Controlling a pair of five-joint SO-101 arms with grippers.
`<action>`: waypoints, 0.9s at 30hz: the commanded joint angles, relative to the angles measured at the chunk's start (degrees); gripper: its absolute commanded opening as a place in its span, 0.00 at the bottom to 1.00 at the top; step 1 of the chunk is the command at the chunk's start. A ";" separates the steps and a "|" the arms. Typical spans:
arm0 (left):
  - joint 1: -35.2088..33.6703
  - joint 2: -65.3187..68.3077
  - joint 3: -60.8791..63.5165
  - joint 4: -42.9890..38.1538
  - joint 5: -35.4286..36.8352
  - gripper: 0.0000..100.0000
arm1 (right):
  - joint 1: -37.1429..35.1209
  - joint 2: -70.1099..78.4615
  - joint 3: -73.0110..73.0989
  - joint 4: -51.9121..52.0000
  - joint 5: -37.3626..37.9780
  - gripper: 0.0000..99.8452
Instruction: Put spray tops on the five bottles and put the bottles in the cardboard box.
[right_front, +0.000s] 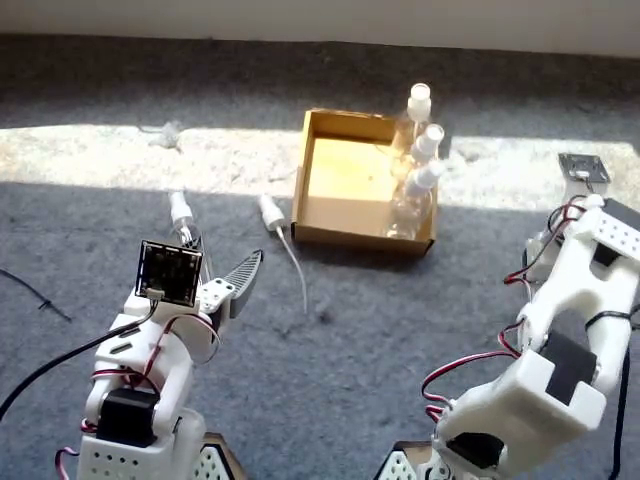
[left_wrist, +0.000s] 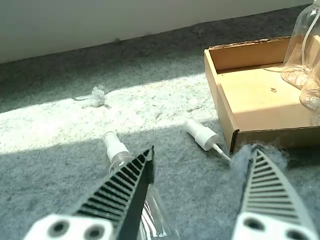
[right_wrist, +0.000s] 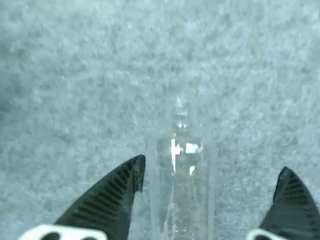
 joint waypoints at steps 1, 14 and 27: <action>0.84 -0.13 -0.22 -1.23 0.35 0.27 | -4.35 -0.48 -4.62 0.40 -2.29 0.35; 0.84 -0.31 -0.31 -1.23 0.35 0.27 | -4.26 14.29 -4.97 0.40 -2.11 0.35; 0.84 -0.22 -0.31 -1.32 0.35 0.27 | -4.26 14.73 -5.05 0.75 0.97 0.26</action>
